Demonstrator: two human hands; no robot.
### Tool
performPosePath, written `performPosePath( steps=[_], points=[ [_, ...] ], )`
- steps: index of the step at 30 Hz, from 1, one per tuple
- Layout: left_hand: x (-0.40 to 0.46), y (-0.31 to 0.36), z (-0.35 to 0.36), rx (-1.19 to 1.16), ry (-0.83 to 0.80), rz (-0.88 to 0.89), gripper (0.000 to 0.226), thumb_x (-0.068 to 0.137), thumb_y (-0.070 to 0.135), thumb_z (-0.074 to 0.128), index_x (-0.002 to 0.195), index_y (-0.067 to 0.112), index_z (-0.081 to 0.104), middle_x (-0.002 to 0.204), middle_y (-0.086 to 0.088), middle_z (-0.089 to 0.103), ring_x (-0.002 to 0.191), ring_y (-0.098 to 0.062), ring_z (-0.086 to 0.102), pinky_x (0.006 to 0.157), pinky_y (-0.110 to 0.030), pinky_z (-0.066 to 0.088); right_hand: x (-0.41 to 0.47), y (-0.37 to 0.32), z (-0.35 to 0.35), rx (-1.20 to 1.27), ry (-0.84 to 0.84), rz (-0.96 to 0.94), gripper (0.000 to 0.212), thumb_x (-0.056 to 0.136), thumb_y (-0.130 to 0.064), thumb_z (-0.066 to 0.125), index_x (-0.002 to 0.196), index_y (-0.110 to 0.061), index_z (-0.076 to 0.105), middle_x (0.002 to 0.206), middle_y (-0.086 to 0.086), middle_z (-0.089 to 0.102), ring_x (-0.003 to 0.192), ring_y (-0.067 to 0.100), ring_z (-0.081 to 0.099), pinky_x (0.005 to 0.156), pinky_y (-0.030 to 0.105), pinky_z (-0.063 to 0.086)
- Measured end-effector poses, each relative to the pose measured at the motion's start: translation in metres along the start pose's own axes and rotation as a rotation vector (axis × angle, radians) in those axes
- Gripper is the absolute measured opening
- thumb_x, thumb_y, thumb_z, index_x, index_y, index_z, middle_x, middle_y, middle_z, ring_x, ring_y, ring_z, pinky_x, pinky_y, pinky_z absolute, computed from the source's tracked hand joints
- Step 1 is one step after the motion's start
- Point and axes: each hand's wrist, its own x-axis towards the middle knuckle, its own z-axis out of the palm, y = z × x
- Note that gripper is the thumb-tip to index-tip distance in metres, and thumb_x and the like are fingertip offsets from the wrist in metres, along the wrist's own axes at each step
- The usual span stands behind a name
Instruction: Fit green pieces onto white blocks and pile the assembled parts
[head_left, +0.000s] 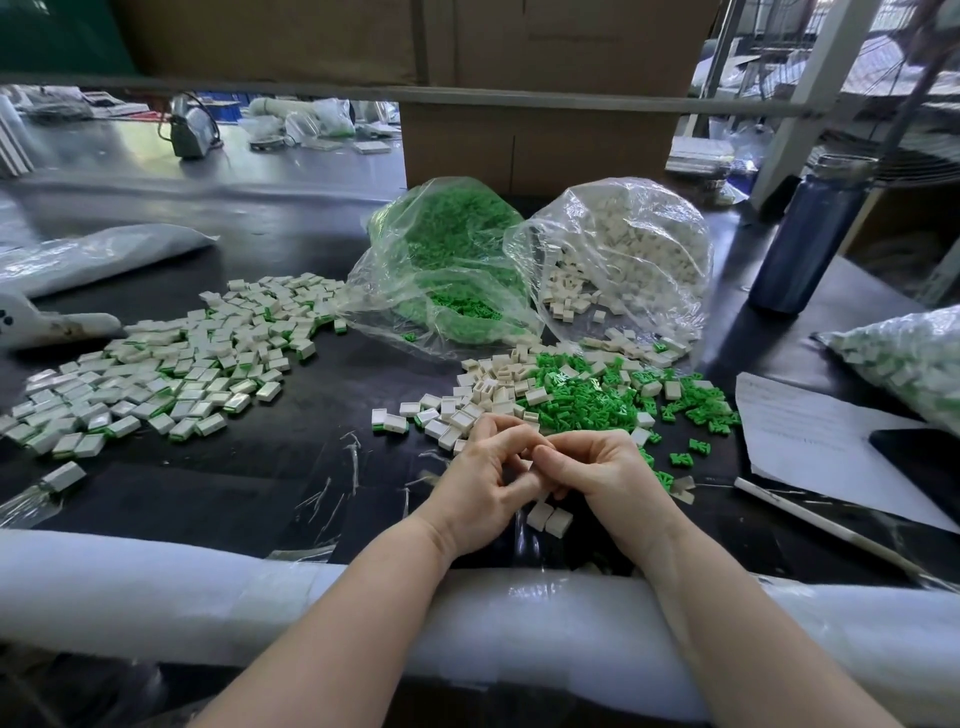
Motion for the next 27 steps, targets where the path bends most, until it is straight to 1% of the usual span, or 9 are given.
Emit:
performPosePath(
  steps=[5, 8, 11, 15, 17, 18, 20, 23, 27],
  points=[
    [0.0003, -0.0002, 0.0008, 0.012, -0.001, 0.004, 0.015, 0.084, -0.001, 0.059, 0.093, 0.010, 0.063, 0.105, 0.003, 0.040, 0.072, -0.003, 0.050, 0.076, -0.008, 0.043, -0.0005, -0.0010, 0.0017, 0.021, 0.013, 0.001, 0.018, 0.072, -0.023, 0.068, 0.081, -0.009, 0.075, 0.069, 0.018, 0.062, 0.064, 0.024, 0.051, 0.060, 0.030, 0.043],
    [0.0002, -0.0004, 0.0009, 0.014, -0.002, 0.008, 0.016, 0.084, -0.001, 0.060, 0.092, 0.012, 0.062, 0.105, 0.004, 0.040, 0.073, -0.003, 0.049, 0.075, -0.008, 0.043, -0.0004, -0.0001, 0.0012, 0.014, 0.022, -0.002, 0.010, 0.077, -0.015, 0.067, 0.080, -0.008, 0.074, 0.066, 0.015, 0.062, 0.061, 0.022, 0.052, 0.059, 0.029, 0.043],
    [0.0001, 0.0002, 0.0012, 0.021, -0.003, 0.008, 0.016, 0.084, -0.001, 0.059, 0.091, 0.013, 0.062, 0.104, 0.005, 0.040, 0.074, -0.004, 0.049, 0.075, -0.009, 0.043, -0.0002, 0.0011, 0.0002, 0.007, 0.028, -0.002, 0.010, 0.081, -0.008, 0.065, 0.082, -0.004, 0.074, 0.067, 0.016, 0.062, 0.061, 0.023, 0.052, 0.060, 0.030, 0.043],
    [0.0001, 0.0006, 0.0005, 0.016, 0.009, 0.006, 0.015, 0.084, -0.002, 0.055, 0.092, 0.009, 0.061, 0.105, 0.002, 0.041, 0.076, -0.006, 0.049, 0.075, -0.009, 0.044, 0.0001, 0.0008, 0.0014, 0.028, -0.002, 0.006, 0.014, 0.085, -0.009, 0.062, 0.087, 0.001, 0.072, 0.069, 0.015, 0.063, 0.063, 0.021, 0.054, 0.059, 0.026, 0.047],
    [0.0002, 0.0010, 0.0002, 0.014, 0.009, 0.006, 0.014, 0.084, -0.001, 0.055, 0.091, 0.010, 0.061, 0.105, 0.002, 0.041, 0.079, -0.009, 0.050, 0.077, -0.013, 0.047, -0.0005, -0.0003, 0.0015, 0.034, -0.023, 0.008, 0.015, 0.086, -0.008, 0.060, 0.088, 0.002, 0.071, 0.071, 0.014, 0.063, 0.064, 0.018, 0.056, 0.059, 0.022, 0.049],
    [0.0002, 0.0010, 0.0004, 0.019, 0.004, 0.005, 0.013, 0.084, -0.001, 0.056, 0.091, 0.009, 0.061, 0.105, 0.002, 0.040, 0.081, -0.011, 0.051, 0.080, -0.018, 0.049, -0.0007, -0.0006, 0.0014, 0.038, -0.024, 0.009, 0.015, 0.086, -0.007, 0.061, 0.088, 0.002, 0.071, 0.071, 0.015, 0.063, 0.064, 0.018, 0.056, 0.060, 0.023, 0.049],
    [0.0001, 0.0008, 0.0008, 0.037, -0.002, 0.007, 0.012, 0.084, 0.001, 0.058, 0.092, 0.009, 0.061, 0.105, 0.005, 0.040, 0.084, -0.014, 0.052, 0.084, -0.024, 0.050, -0.0008, -0.0009, 0.0010, 0.049, -0.013, 0.015, 0.013, 0.085, -0.006, 0.061, 0.087, 0.003, 0.071, 0.073, 0.019, 0.063, 0.067, 0.025, 0.055, 0.065, 0.032, 0.047],
    [0.0000, 0.0002, 0.0014, 0.047, -0.004, 0.015, 0.011, 0.084, 0.002, 0.060, 0.091, 0.010, 0.061, 0.104, 0.007, 0.040, 0.084, -0.013, 0.052, 0.085, -0.025, 0.050, -0.0011, -0.0009, 0.0013, 0.058, 0.013, 0.024, 0.011, 0.084, -0.004, 0.062, 0.084, 0.002, 0.072, 0.075, 0.022, 0.062, 0.072, 0.030, 0.052, 0.071, 0.040, 0.043],
    [0.0002, -0.0012, 0.0016, 0.053, -0.001, 0.031, 0.012, 0.084, 0.003, 0.061, 0.090, 0.013, 0.061, 0.103, 0.009, 0.040, 0.082, -0.008, 0.050, 0.083, -0.019, 0.049, -0.0015, -0.0016, 0.0019, 0.050, 0.028, 0.024, 0.011, 0.083, -0.003, 0.063, 0.084, 0.004, 0.071, 0.076, 0.024, 0.060, 0.073, 0.031, 0.049, 0.072, 0.044, 0.040]
  ],
)
